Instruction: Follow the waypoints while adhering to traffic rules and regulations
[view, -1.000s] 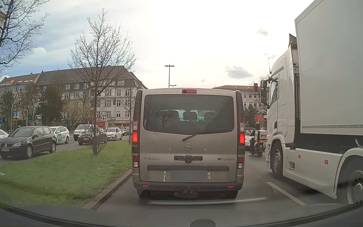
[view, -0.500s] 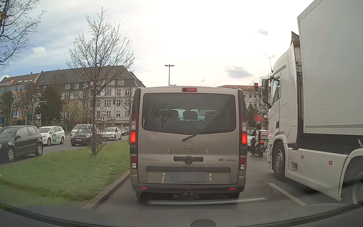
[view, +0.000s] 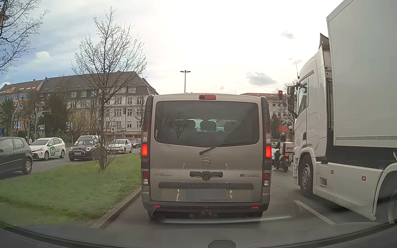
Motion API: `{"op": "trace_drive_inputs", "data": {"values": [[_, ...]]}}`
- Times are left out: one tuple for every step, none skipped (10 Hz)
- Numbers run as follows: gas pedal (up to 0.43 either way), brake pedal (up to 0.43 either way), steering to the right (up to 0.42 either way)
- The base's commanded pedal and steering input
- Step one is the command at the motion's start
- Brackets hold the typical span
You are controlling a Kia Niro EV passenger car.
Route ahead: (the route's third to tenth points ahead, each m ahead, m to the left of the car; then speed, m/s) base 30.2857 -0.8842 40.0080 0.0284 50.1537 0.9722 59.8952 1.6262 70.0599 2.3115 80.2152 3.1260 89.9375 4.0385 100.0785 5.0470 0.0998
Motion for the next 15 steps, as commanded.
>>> {"op": "trace_drive_inputs", "data": {"values": [[0.0,0.128,-0.003],[0.0,0.128,-0.003],[0.0,0.128,-0.003],[0.0,0.146,-0.003],[0.0,0.152,-0.003],[0.0,0.165,-0.003],[0.0,0.171,-0.003],[0.0,0.183,-0.003],[0.0,0.207,-0.003],[0.0,0.226,-0.003],[0.0,0.238,-0.003],[0.0,0.268,-0.003],[0.0,0.287,-0.003],[0.0,0.305,-0.003],[0.0,0.317,-0.003]]}}
